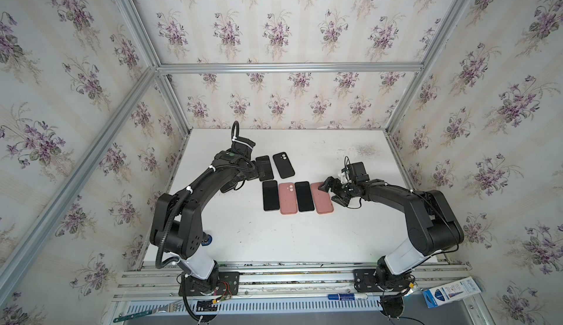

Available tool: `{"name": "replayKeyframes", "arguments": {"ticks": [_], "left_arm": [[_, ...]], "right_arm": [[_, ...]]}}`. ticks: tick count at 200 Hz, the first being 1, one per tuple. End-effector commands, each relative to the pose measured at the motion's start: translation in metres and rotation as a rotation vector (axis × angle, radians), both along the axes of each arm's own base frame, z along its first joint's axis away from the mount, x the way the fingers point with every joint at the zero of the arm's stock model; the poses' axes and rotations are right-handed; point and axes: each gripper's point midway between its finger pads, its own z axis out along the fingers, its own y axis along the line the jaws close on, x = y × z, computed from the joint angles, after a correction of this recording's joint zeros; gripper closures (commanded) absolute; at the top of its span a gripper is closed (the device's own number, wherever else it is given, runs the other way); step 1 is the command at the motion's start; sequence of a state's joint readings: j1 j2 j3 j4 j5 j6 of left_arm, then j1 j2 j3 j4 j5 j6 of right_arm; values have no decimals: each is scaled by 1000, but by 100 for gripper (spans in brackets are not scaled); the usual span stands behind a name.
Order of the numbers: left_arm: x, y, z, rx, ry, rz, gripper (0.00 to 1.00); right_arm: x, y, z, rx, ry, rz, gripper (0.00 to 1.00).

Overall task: Take the phone out of the phone case
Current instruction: Move the phone case to the center of the table.

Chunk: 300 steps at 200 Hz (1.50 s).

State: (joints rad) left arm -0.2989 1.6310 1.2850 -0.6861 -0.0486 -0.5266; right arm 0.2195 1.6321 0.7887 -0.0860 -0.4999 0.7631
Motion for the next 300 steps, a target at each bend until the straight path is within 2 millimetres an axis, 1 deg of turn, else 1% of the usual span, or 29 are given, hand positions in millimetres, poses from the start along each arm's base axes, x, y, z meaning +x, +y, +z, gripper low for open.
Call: {"name": "replayKeyframes", "arguments": {"ticks": [1, 26, 51, 70, 89, 109, 129, 152, 172, 178, 201, 220, 243, 257, 279, 300], "left_arm": [[-1, 12, 3, -6, -7, 43, 1], [-5, 30, 0, 12, 19, 81, 1], [-10, 51, -2, 40, 43, 132, 1], [-15, 66, -2, 62, 57, 163, 1], [-24, 83, -9, 97, 97, 197, 0], [-28, 98, -17, 141, 136, 219, 1], [-26, 108, -25, 153, 164, 246, 0], [-16, 116, -34, 164, 193, 255, 1], [-6, 121, -41, 134, 208, 275, 1], [-2, 123, -42, 121, 207, 284, 1], [13, 128, -42, 94, 189, 297, 0], [24, 129, -48, 41, 181, 315, 1], [33, 133, -53, 36, 186, 326, 1], [38, 134, -51, 36, 179, 320, 1], [33, 139, -54, 61, 196, 338, 1], [30, 141, -63, 76, 226, 339, 1]], "right_arm": [[4, 14, 2, 66, -2, -11, 8], [5, 25, 4, 93, -8, 9, 8], [6, 26, 5, 87, -16, 26, 8], [2, 19, 7, 15, -13, 57, 7], [-1, 7, 12, -77, -16, 80, 5], [-1, -2, 25, -146, -40, 99, 4], [4, -1, 47, -153, -102, 125, 3], [6, 12, 72, -137, -170, 179, 2], [3, 35, 90, -140, -218, 259, 2], [1, 42, 94, -144, -225, 284, 1], [-3, 67, 109, -124, -262, 342, 0], [-4, 79, 117, -92, -291, 358, 0], [-5, 88, 121, -62, -305, 375, 0], [-5, 89, 123, -59, -309, 379, 0], [-4, 88, 122, -67, -310, 380, 0], [-5, 90, 120, -55, -301, 384, 0]]}}
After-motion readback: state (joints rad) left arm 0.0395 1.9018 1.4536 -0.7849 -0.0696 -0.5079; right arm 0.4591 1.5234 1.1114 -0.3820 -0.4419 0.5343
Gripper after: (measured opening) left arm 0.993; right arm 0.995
